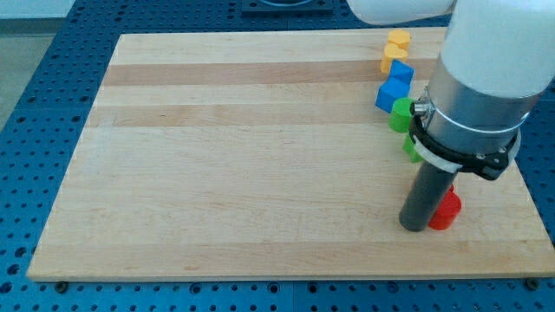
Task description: Move red circle at the bottom of red star
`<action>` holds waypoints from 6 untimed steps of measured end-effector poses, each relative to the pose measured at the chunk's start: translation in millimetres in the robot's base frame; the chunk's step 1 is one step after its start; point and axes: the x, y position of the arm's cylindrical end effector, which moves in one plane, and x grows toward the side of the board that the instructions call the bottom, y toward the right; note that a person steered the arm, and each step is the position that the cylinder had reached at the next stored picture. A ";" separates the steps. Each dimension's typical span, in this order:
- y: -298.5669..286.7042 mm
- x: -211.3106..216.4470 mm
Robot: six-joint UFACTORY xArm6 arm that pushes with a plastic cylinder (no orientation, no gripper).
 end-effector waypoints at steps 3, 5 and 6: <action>-83.7 -23.0; -85.3 -23.7; -85.3 -32.3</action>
